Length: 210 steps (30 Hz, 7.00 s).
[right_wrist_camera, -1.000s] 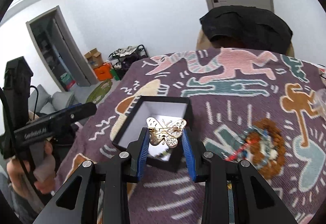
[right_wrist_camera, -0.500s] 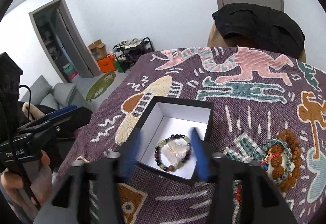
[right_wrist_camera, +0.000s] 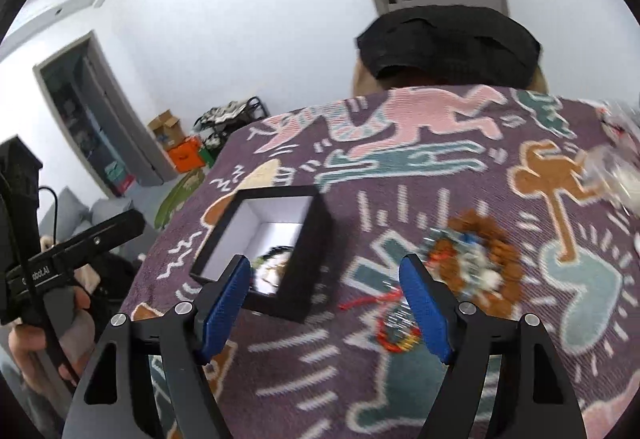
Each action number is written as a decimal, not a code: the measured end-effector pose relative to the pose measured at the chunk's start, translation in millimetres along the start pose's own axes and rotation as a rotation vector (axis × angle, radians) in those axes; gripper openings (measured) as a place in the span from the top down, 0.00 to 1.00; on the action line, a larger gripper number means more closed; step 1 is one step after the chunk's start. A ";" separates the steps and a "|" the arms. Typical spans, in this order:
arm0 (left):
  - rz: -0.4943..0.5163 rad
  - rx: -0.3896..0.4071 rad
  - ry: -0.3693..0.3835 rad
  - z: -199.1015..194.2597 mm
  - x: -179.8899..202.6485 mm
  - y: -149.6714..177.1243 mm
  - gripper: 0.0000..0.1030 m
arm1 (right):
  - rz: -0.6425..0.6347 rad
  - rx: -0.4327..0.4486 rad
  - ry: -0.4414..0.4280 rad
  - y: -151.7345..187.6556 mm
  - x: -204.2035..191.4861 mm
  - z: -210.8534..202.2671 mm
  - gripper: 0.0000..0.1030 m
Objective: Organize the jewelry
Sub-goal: 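Grasp the grey-green bead bracelet with left tool while right tool reaches the rudraksha bracelet, then close right tool on the brown rudraksha bead bracelet, then place the grey-green bracelet in the box with left tool while right tool carries the rudraksha bracelet, then lower the rudraksha bracelet into the box and open right tool, then grasp the red string bracelet with left tool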
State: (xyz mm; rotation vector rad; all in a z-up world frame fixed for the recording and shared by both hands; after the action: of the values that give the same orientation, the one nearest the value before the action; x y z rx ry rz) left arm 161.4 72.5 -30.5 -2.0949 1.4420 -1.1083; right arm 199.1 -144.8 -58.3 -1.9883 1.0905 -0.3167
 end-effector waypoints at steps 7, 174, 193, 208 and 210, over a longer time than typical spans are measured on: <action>0.092 -0.017 0.026 6.0 40.2 14.9 0.06 | 0.120 0.027 0.033 18.7 53.6 -31.1 0.26; -0.030 0.000 -0.081 20.1 -29.5 -21.4 0.16 | -0.124 0.071 -0.124 -73.3 -68.8 18.9 0.81; 0.036 0.015 -0.026 9.8 0.5 -9.7 0.15 | -0.022 0.030 -0.052 -35.4 -22.0 7.5 0.27; 0.179 -0.031 0.023 18.6 69.6 27.4 0.15 | 0.078 0.036 0.007 6.7 35.4 -29.9 0.18; 0.191 -0.041 0.032 21.1 77.8 32.4 0.15 | 0.087 0.040 0.012 10.1 41.8 -34.7 0.16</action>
State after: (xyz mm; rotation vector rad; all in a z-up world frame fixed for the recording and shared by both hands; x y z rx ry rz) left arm 170.9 -13.8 -34.6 -1.9262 1.6535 -1.0501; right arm 198.7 -199.5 -50.9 -1.9000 1.1661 -0.3021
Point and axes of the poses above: each gripper's, at about its wrist camera, not at the fingertips, and z roughly the way its jaws point, x to its right, y to its underside, the point moved 4 cm from there along z, roughly the way its jaws point, and after that the axes turned 12 degrees about -z, right-handed, at the moved point
